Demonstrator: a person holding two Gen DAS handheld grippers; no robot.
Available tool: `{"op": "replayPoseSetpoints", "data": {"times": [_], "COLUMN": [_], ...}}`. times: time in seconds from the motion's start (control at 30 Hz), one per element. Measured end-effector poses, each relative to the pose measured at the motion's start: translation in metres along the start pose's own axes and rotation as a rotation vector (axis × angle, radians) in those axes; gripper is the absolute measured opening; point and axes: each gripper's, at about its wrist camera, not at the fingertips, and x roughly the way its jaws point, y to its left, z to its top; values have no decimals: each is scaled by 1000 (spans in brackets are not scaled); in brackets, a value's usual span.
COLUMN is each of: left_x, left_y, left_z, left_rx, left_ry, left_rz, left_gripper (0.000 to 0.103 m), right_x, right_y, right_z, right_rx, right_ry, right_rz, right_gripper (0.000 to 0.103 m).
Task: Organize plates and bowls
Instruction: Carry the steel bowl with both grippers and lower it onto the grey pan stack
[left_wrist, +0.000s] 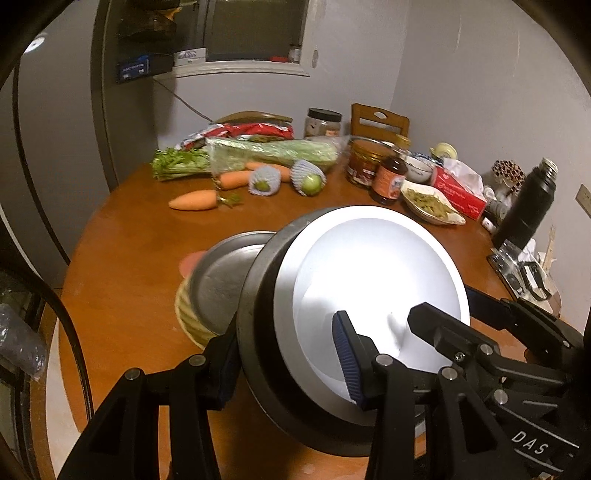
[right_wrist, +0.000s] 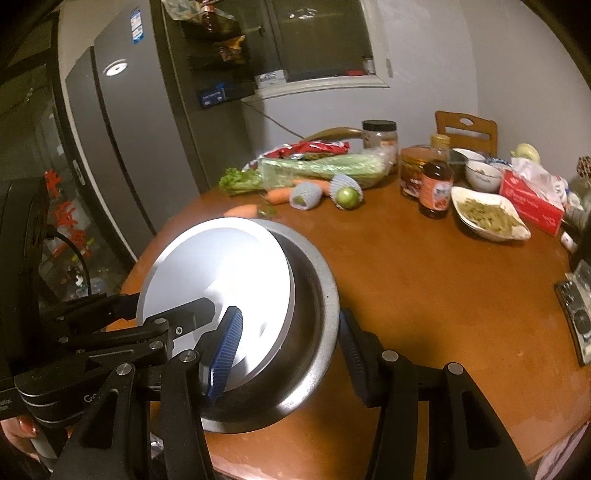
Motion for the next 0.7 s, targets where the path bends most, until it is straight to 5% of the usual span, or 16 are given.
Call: {"op": "replayPoseSetpoints", "data": {"times": [0.7], "left_x": [39], "left_y": [66], "left_z": [34], "left_rx": [-75], "left_ry": [16], "left_rz": [46], "left_gripper": [46], "right_x": [74], "right_y": [42], "right_z": [54], "right_rx": [-80], "right_ry": [8], "right_rz": [44], "right_gripper": [54]}}
